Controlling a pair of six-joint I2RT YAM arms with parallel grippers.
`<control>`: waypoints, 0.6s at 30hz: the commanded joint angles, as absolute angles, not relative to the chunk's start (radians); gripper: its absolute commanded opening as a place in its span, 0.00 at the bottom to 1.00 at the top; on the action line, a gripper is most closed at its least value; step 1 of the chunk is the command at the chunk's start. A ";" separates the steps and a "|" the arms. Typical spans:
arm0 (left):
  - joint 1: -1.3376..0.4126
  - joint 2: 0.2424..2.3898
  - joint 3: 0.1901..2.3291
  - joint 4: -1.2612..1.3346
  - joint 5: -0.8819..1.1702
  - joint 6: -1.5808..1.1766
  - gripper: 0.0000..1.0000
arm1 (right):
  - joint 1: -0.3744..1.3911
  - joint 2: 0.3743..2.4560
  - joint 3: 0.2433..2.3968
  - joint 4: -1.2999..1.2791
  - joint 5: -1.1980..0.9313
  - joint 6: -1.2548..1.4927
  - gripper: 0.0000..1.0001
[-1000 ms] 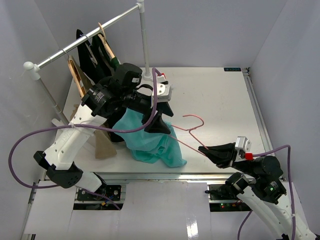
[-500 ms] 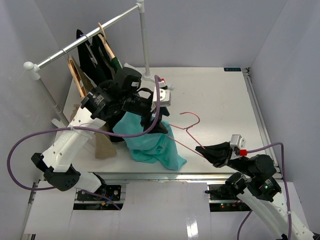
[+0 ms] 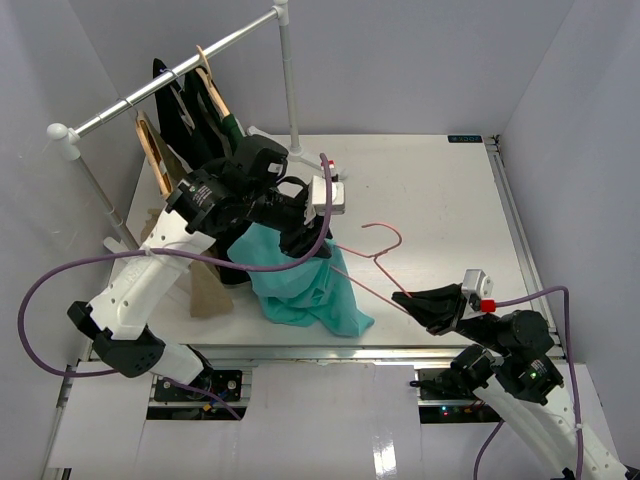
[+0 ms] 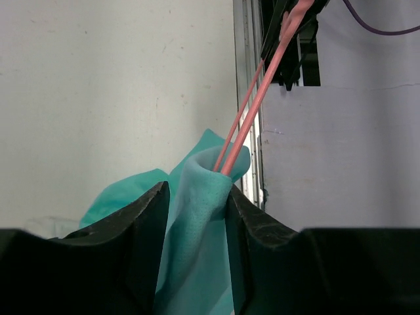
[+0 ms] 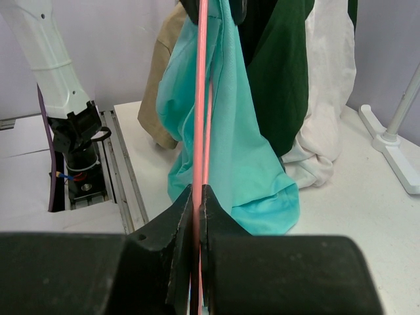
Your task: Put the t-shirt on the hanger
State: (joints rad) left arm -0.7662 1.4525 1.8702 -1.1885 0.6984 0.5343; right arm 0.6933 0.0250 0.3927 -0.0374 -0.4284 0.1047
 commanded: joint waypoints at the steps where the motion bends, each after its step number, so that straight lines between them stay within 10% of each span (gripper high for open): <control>1: -0.767 1.431 1.817 -1.213 0.746 0.550 0.34 | 0.693 0.012 0.423 0.028 -0.416 0.103 0.08; 5: -0.767 1.454 1.843 -1.227 0.848 0.579 0.00 | 0.693 0.020 0.422 0.042 -0.422 0.101 0.08; 18: -0.768 1.544 1.917 -1.182 0.913 0.483 0.32 | 0.693 0.152 0.448 0.144 -0.491 0.110 0.08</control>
